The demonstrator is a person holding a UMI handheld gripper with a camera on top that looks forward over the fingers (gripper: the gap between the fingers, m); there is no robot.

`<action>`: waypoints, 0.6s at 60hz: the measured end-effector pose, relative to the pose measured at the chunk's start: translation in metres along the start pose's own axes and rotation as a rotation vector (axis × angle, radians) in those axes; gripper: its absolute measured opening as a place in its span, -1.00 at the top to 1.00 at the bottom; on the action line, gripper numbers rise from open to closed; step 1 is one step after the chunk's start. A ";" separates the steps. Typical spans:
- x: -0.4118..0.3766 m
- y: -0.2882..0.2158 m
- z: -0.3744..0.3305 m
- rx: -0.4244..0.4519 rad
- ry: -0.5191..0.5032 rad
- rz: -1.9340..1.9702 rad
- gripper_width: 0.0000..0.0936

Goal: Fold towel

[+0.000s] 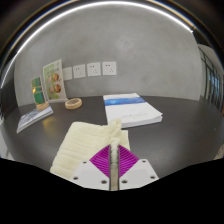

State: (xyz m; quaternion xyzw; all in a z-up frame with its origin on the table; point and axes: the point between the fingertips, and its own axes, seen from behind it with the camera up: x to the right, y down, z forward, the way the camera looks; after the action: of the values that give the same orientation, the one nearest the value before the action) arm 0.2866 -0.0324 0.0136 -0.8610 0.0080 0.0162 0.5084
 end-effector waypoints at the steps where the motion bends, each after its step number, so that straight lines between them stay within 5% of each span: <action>1: 0.000 -0.002 0.000 0.007 -0.008 0.013 0.74; 10: 0.011 -0.015 -0.009 0.043 0.010 0.048 -0.64; 21: 0.007 -0.011 -0.034 0.023 0.056 -0.017 -0.76; 36: -0.068 -0.028 -0.109 0.121 0.094 -0.034 -0.76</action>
State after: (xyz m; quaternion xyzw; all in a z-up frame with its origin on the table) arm 0.2215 -0.1145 0.0935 -0.8284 0.0179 -0.0333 0.5589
